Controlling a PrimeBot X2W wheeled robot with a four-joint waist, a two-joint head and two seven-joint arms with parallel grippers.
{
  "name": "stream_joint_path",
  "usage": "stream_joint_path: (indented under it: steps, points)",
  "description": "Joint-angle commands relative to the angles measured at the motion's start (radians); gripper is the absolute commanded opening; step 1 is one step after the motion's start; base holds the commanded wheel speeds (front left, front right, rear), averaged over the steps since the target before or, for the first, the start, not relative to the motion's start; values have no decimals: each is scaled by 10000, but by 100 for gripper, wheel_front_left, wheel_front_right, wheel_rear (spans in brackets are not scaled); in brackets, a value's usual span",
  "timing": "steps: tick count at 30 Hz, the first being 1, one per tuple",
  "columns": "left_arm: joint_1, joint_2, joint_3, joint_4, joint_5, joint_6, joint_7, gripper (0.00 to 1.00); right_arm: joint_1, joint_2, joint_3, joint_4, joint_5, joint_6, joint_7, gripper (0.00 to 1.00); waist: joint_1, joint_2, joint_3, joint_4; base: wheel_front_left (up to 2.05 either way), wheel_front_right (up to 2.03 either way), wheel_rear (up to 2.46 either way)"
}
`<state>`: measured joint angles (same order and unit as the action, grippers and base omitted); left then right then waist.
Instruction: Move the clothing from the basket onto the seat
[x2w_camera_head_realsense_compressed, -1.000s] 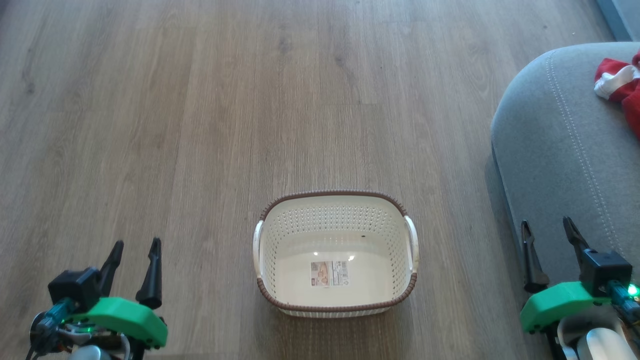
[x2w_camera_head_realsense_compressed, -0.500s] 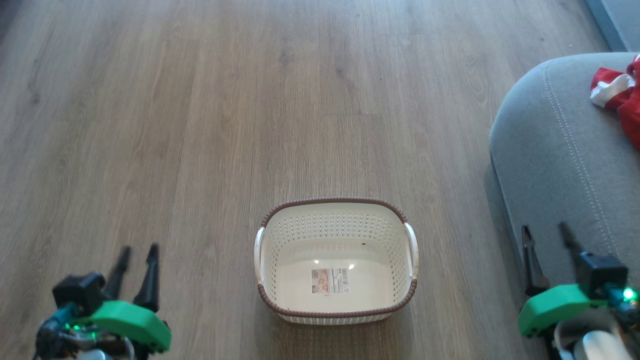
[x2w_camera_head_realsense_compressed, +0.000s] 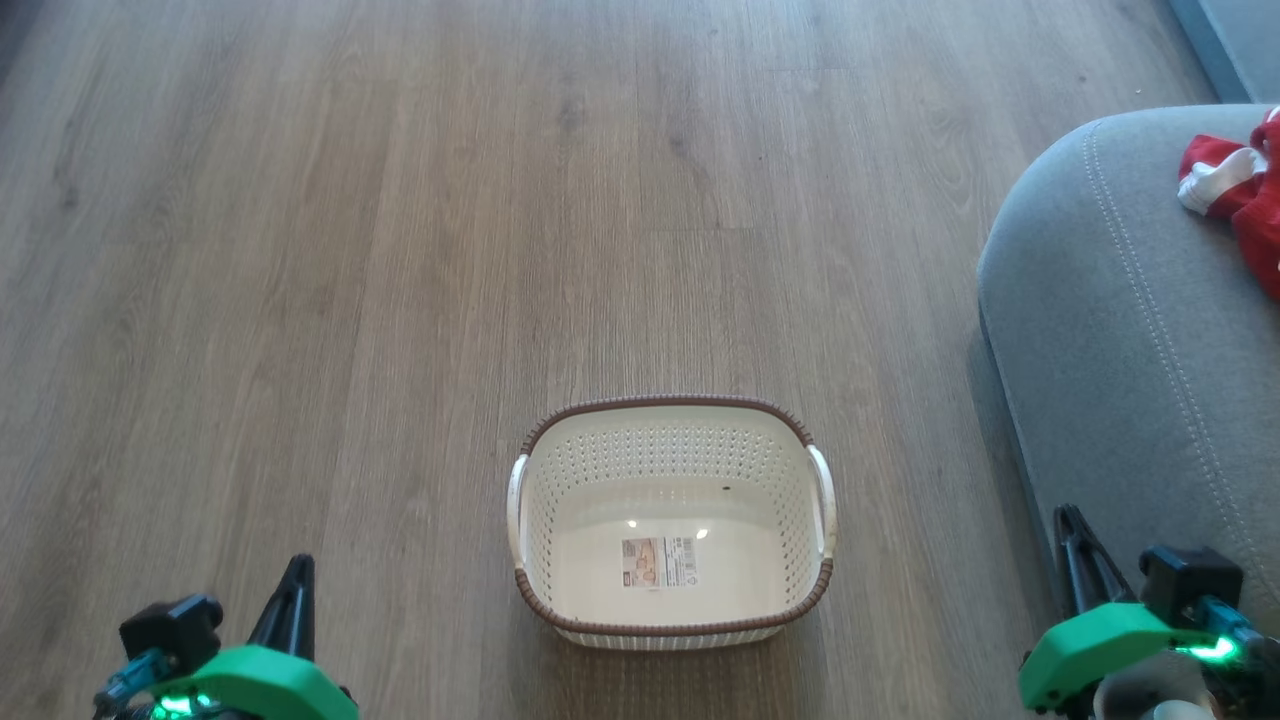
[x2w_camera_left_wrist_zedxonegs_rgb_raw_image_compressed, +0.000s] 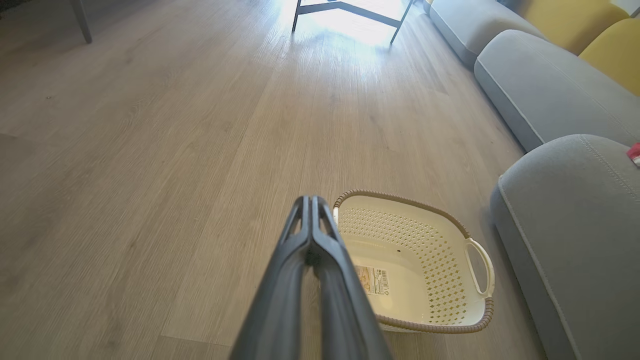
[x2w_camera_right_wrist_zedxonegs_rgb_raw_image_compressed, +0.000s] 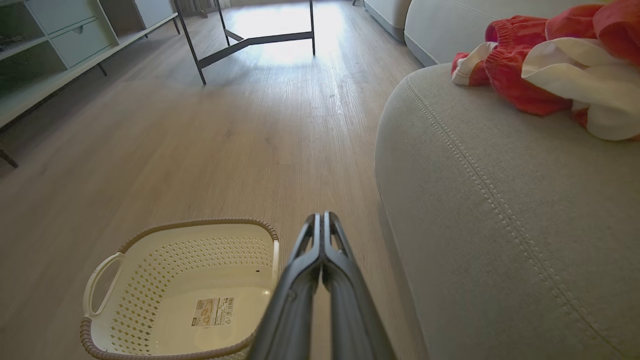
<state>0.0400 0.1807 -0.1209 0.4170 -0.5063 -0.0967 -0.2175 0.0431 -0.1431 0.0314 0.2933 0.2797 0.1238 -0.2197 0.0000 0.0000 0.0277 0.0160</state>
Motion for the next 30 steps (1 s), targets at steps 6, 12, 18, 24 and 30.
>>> stream_joint_path:
  steps: [6,12,18,24,30]
  points:
    - [-500,0,294,-421,-767,-48,219,0,-428,-32,-181,-319,938,10,213,0,0,0,-15,-10,0,0,0]
    - [-553,-73,407,-495,-1342,-64,389,0,-488,16,-244,-328,1635,13,382,0,0,0,-28,-18,0,0,0]
    - [-608,-146,520,-568,-1913,-80,560,0,-548,64,-309,-338,2327,16,550,0,0,0,-41,-26,0,0,0]
    - [-653,-207,615,-628,-2390,-94,704,0,-598,106,-364,-346,2907,19,692,0,0,0,-51,-33,0,0,0]
    - [-708,-280,731,-700,-2964,-110,877,0,-658,156,-430,-355,3601,23,862,0,0,0,-64,-42,0,0,0]
